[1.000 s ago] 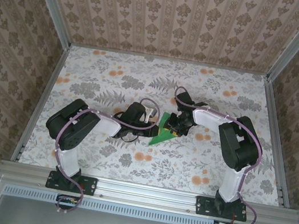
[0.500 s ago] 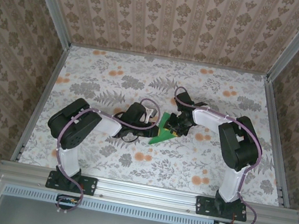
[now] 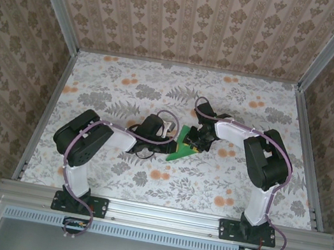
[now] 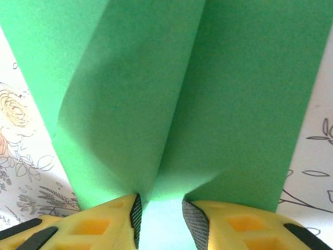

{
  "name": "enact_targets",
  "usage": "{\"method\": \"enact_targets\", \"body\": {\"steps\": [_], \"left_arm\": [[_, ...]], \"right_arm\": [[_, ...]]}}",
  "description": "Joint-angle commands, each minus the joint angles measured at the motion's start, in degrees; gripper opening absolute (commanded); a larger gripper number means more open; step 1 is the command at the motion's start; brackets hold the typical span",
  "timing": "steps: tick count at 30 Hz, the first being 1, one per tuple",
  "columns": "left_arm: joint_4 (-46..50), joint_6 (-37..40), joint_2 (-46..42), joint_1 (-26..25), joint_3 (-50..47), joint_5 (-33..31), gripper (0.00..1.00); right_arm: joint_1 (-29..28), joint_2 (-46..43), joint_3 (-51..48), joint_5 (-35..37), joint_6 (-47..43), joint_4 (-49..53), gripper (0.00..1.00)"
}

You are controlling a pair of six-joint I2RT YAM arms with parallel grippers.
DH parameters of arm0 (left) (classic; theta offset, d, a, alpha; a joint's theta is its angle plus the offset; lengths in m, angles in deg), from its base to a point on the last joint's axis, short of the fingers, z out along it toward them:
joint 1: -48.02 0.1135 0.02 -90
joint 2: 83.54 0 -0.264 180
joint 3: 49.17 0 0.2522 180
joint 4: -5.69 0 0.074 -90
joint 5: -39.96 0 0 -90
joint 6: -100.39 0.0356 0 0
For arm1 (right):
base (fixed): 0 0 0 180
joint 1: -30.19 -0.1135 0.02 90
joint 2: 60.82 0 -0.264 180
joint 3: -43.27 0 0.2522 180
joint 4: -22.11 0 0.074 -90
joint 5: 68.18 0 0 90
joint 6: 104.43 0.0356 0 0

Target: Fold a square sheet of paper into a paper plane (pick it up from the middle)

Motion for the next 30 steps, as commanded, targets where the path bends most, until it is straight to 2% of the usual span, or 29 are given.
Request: {"method": "enact_targets", "body": {"steps": [1,9,17,24,26,30], "left_arm": [[5.79,1.27,0.81,0.12,0.79,-0.46,0.03],[11.99,1.46,1.32,0.21,2.44,-0.96,0.01],[19.84,1.62,2.25,0.29,3.96,-1.69,0.0],[23.86,2.81,3.85,0.04,5.73,-2.71,0.0],[24.29,3.21,4.08,-0.06,6.03,-2.68,0.0],[24.78,4.03,4.38,-0.36,6.76,-2.48,0.0]], "right_arm": [[-0.33,8.83,-5.24,10.26,0.96,6.03,0.37],[-0.38,5.71,-4.56,8.26,0.69,6.12,0.37],[-0.03,-3.07,-0.61,2.71,-2.93,6.09,0.37],[0.9,-11.79,-2.7,-1.84,-8.5,-4.09,0.38],[0.89,-12.48,-3.93,-3.19,-9.79,-6.32,0.35],[0.68,-11.31,-6.77,-9.15,-10.28,-12.75,0.18]]}}
